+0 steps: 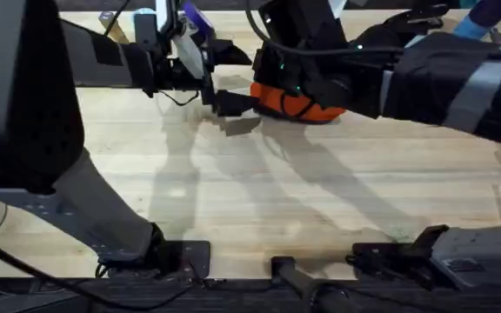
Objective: Unzip the bag, pick up the pens from the table one at a time and place them inside, then zip the bag closed.
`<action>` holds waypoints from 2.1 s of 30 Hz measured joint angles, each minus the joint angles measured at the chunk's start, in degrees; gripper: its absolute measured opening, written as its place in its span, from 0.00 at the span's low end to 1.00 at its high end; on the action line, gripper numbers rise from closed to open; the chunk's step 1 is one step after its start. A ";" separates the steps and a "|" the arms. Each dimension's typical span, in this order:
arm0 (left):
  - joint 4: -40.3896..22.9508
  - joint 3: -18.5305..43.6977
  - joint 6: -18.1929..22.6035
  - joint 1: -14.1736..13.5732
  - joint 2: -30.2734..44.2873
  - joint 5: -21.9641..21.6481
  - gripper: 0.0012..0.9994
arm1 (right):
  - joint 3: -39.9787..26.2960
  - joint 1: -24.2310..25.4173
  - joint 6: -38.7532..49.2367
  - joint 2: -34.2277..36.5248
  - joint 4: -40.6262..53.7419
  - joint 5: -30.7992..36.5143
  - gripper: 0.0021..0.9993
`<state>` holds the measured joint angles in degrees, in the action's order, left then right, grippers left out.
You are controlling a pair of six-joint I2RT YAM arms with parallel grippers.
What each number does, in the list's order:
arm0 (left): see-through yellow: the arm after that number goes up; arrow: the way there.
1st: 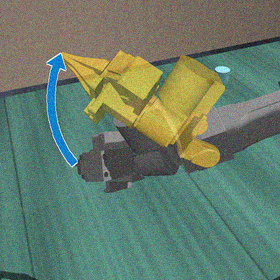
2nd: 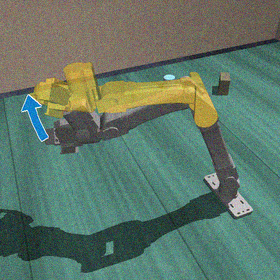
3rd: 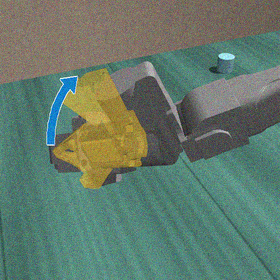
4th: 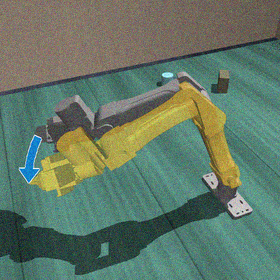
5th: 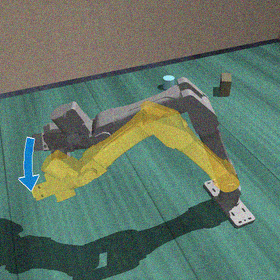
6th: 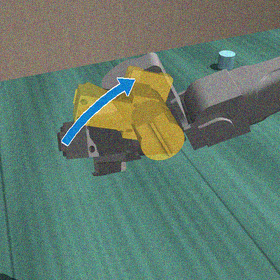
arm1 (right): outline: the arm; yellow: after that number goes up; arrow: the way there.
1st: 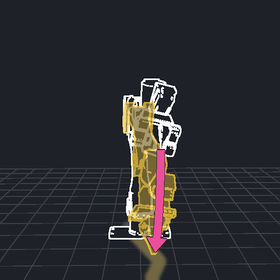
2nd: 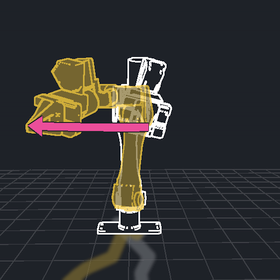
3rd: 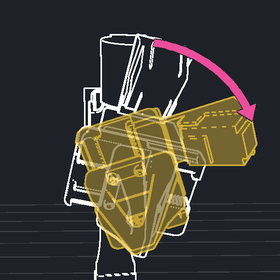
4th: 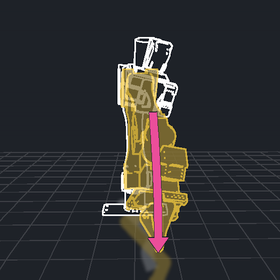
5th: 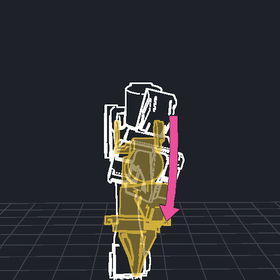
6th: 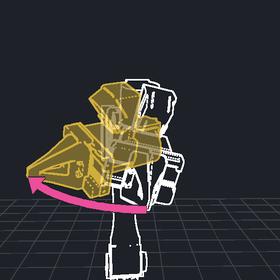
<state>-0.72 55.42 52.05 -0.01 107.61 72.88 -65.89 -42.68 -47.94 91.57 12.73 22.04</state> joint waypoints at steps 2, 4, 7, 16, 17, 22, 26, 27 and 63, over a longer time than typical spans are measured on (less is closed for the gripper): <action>0.51 0.00 -0.26 -0.81 0.48 0.00 1.00 | 0.00 0.00 -0.01 0.00 0.00 0.00 0.03; 1.10 0.00 -0.38 -1.61 1.18 -0.01 1.00 | 0.00 0.00 0.01 -0.01 0.00 0.00 0.03; 1.56 0.00 -0.47 -2.63 1.91 -0.06 1.00 | 0.00 0.00 0.01 -0.01 0.00 0.00 0.03; 3.13 0.00 -0.68 -4.54 2.10 -0.82 0.92 | 0.00 0.00 0.01 -0.01 0.00 0.02 0.03; 3.13 0.00 -0.69 -4.70 2.10 -0.97 0.89 | 0.00 0.00 0.01 0.00 0.00 0.02 0.03; 3.15 0.00 -1.00 -5.62 2.10 -2.40 0.54 | 0.00 0.00 0.00 0.00 0.00 0.00 0.03; 3.55 0.02 -1.07 -5.65 2.10 -3.75 0.11 | 0.00 -0.02 0.00 0.00 0.21 -0.07 0.03; 3.55 0.00 -1.05 -5.70 2.10 -3.89 0.06 | 0.00 -0.02 -0.01 -0.01 0.38 -0.16 0.03; 3.74 0.00 -1.07 -5.86 2.10 -4.35 0.04 | 0.00 2.77 1.55 -2.36 6.33 -1.16 0.03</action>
<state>3.03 55.42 50.98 -5.87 109.71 68.53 -65.89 -39.90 -46.39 89.21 19.06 20.89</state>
